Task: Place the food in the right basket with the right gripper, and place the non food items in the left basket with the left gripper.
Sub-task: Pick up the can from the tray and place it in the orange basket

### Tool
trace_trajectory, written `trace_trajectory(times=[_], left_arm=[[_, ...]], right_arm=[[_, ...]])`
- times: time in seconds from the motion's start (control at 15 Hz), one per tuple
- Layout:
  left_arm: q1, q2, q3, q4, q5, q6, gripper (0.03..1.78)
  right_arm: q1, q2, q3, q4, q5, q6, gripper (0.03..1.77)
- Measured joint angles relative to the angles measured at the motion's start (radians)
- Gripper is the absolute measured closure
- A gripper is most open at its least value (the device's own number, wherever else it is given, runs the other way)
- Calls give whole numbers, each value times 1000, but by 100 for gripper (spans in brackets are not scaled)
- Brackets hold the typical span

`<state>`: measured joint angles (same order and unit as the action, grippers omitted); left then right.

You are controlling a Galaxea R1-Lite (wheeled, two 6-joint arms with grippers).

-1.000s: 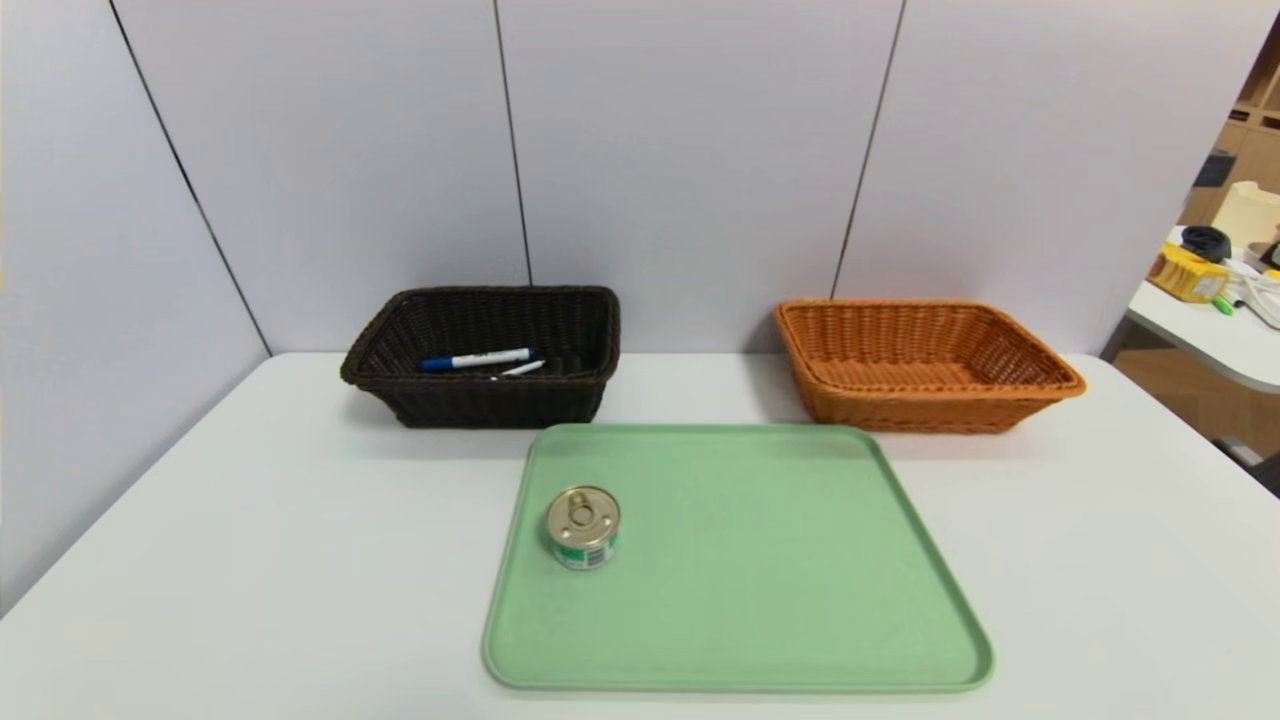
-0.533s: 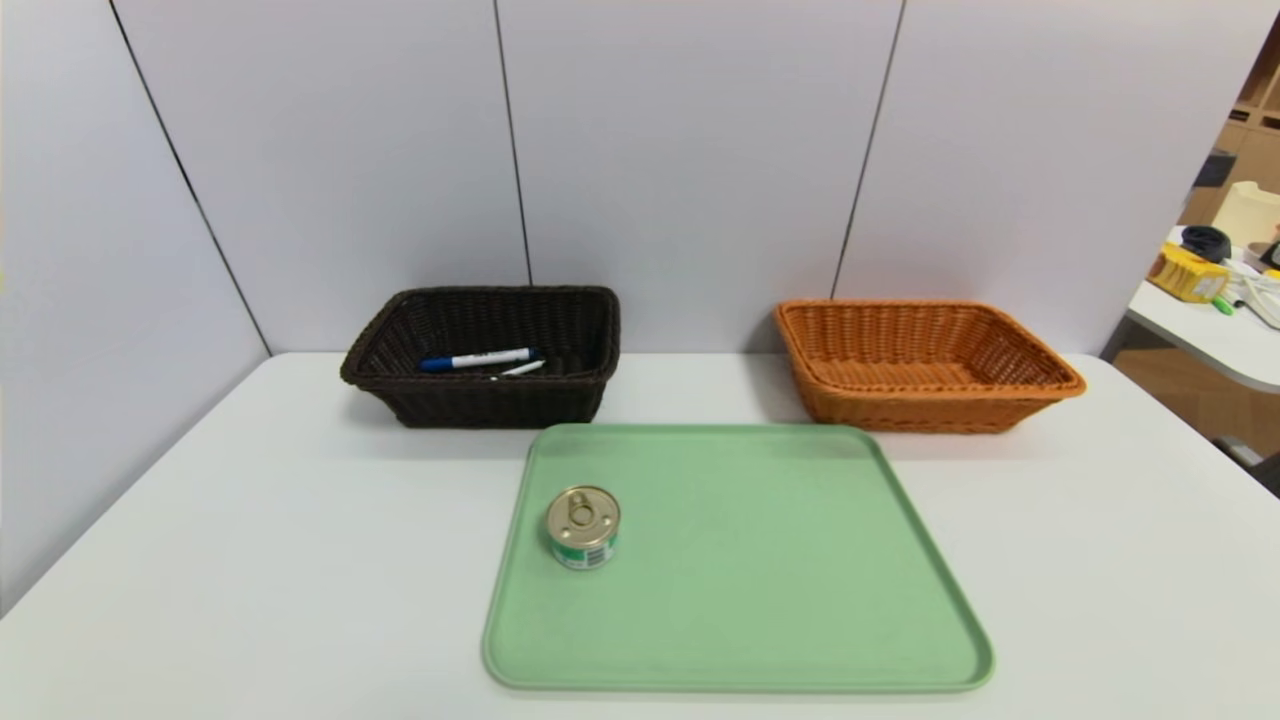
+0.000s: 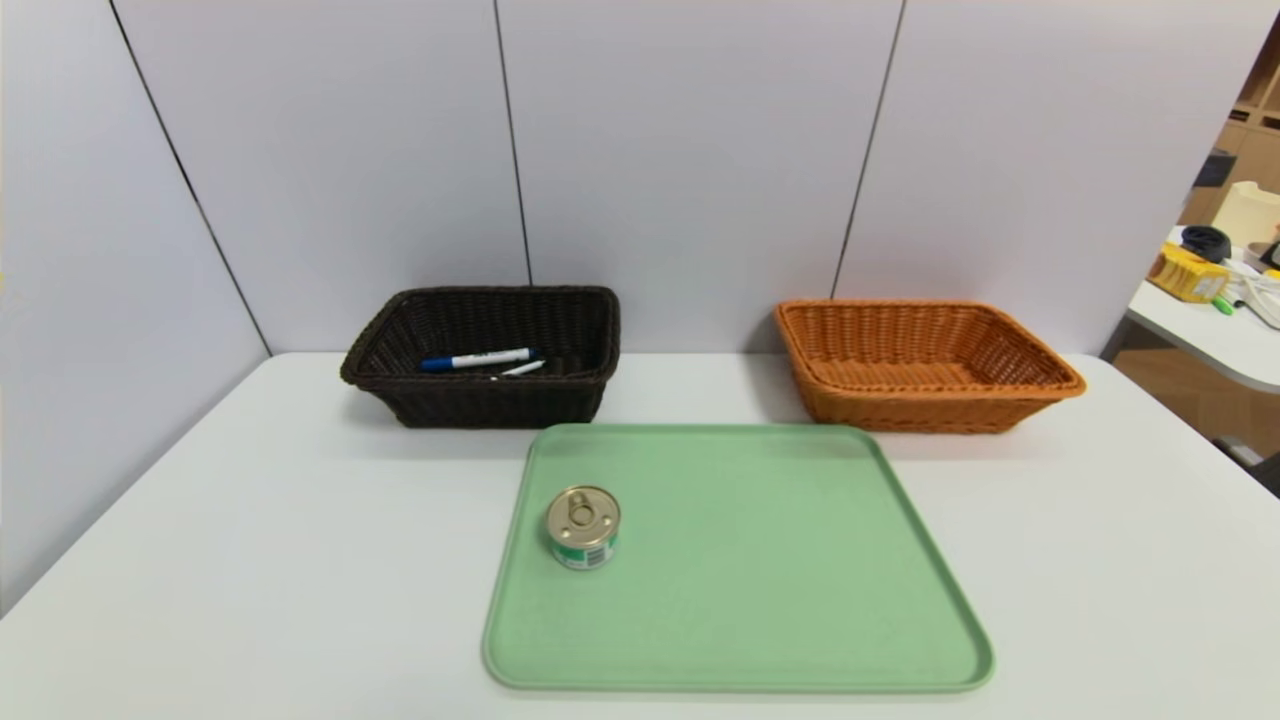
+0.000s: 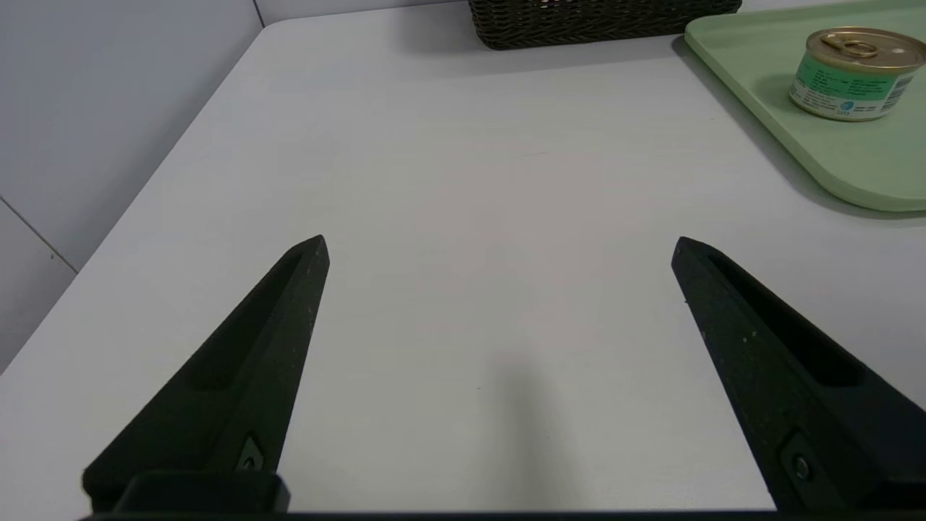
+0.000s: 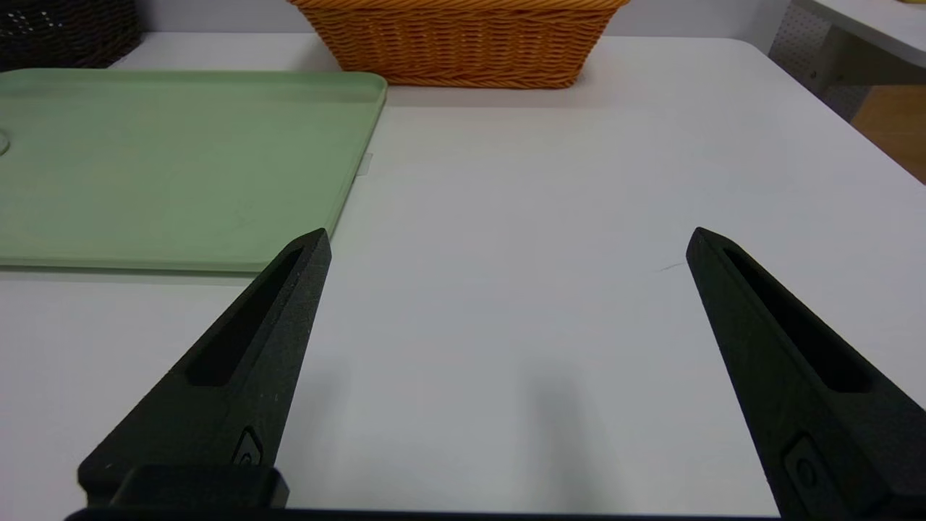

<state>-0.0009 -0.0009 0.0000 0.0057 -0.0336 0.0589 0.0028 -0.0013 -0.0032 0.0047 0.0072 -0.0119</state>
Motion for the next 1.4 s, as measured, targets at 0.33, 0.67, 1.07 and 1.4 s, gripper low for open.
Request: trace_trajectory(times=[0.33,0.67,1.07,1.4], left_arm=[[0,0,0,0,0,0,12],[1,0,0,0,0,-1,12],[1,1,0,0,0,-1,12],[1,1,0,0,0,0,12]], right_arm=[[0,2,-2,17,1,-4,10],[3,127,-82,36,5,1,10],[53,531,-315,53,15,0,10],[119,971,-574,41,20,-11,10]])
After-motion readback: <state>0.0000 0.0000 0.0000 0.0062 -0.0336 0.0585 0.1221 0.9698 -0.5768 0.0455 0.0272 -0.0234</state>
